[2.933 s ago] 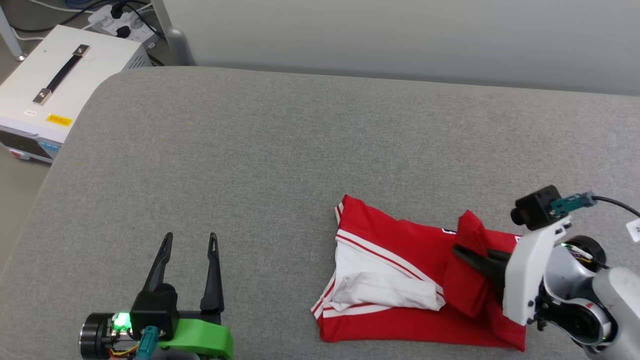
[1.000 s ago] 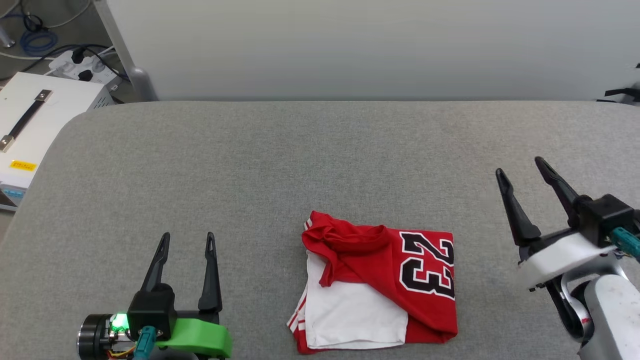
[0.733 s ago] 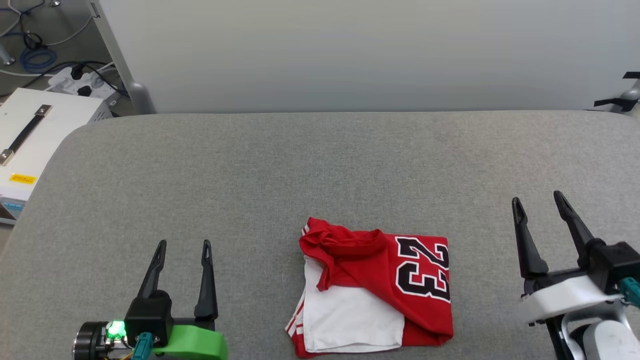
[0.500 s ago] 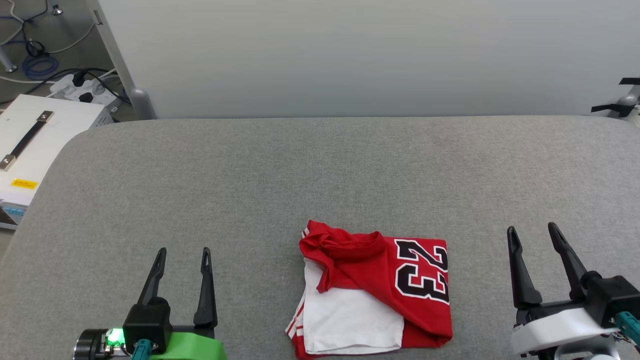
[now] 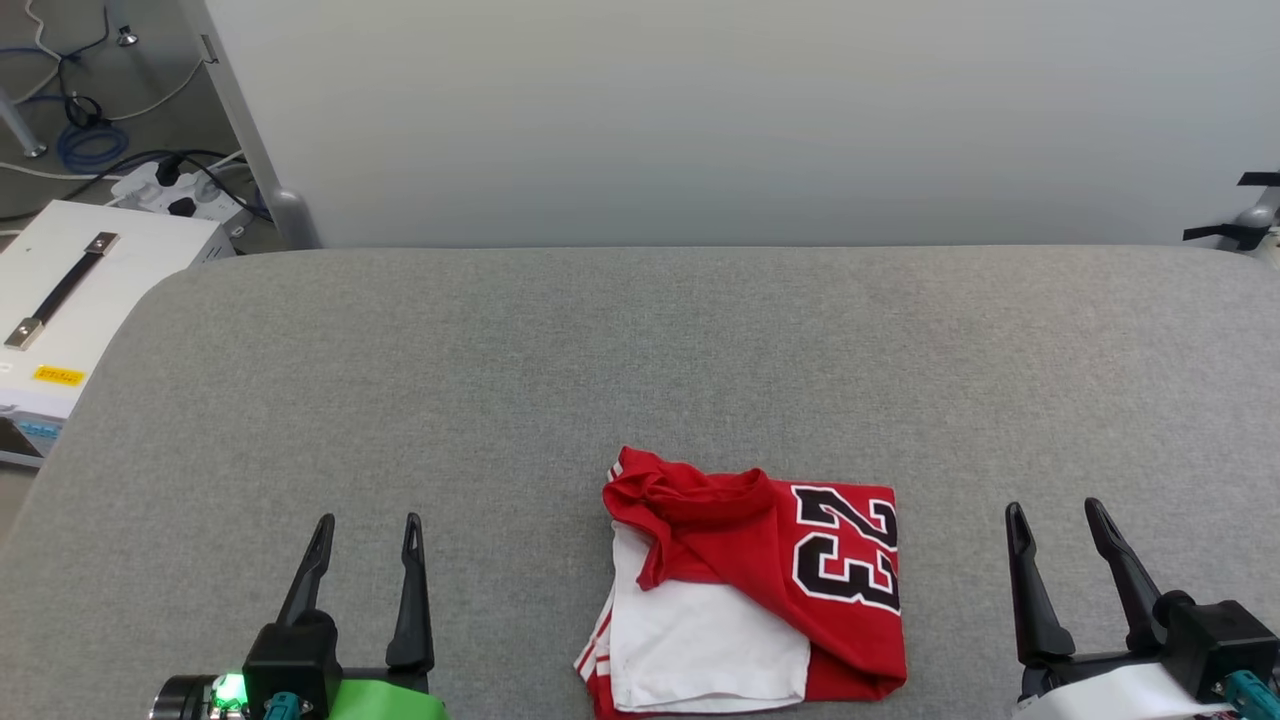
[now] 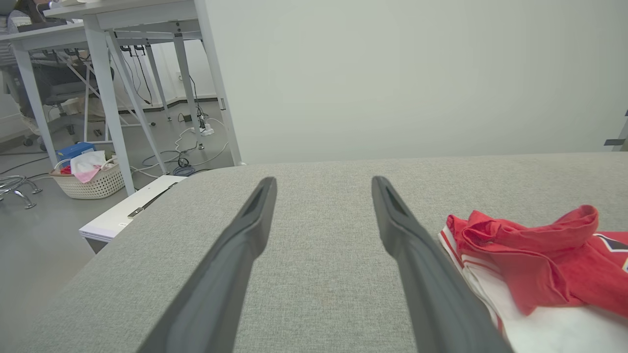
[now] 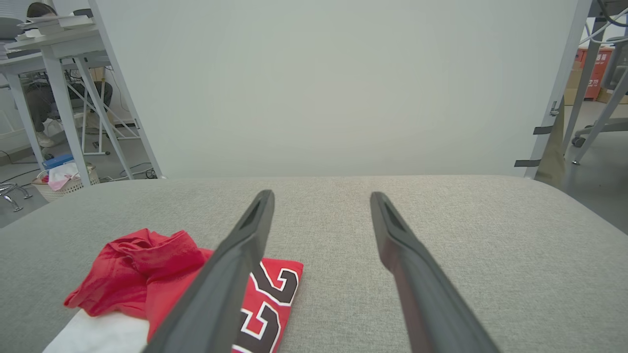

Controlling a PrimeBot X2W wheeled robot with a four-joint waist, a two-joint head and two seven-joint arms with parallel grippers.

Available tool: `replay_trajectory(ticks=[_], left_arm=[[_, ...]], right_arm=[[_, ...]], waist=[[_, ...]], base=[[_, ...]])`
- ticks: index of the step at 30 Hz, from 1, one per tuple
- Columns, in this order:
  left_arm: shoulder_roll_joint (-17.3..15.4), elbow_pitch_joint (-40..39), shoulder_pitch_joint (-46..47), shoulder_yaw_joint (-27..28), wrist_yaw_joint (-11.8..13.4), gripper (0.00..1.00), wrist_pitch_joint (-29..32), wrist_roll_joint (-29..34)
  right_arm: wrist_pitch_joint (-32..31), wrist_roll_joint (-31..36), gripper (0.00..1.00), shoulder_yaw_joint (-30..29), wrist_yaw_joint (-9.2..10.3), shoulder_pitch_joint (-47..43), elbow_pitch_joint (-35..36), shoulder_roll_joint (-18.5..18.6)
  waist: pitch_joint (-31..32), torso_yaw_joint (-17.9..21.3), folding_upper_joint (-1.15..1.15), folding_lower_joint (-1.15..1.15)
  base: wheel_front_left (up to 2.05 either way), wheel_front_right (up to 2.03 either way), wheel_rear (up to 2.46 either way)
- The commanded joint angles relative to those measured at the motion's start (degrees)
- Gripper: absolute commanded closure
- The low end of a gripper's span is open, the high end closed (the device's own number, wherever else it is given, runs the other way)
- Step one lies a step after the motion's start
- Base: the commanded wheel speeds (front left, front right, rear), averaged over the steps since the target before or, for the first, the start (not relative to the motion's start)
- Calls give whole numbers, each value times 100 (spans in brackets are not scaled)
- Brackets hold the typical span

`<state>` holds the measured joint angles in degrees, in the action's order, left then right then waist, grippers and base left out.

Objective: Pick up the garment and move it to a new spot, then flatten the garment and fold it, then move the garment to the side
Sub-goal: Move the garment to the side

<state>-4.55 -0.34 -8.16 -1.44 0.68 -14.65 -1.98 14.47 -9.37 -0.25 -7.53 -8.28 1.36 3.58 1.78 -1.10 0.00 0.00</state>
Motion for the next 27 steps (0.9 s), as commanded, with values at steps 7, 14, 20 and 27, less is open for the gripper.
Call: replay_trajectory(ticks=[7,14,20,27], left_arm=[[43,38,-60,25,-42,0,-35,43],[52,80,-14,57,-56,0,-35,53],[60,100,64,92,-65,0,-35,57],[70,102,164,97,-86,0,-35,64]], right_arm=[[52,92,0,15,4,-32,-88,-1],[52,148,0,21,4,80,-142,39],[31,47,0,-74,4,650,-109,407],[-1142,-770,0,108,4,1750,-149,1278]], waist=[[-9,-22,0,0],[-57,-57,0,0],[-163,-70,0,0],[-319,-115,0,0]], base=[[0,0,0],[0,0,0],[0,0,0],[0,0,0]])
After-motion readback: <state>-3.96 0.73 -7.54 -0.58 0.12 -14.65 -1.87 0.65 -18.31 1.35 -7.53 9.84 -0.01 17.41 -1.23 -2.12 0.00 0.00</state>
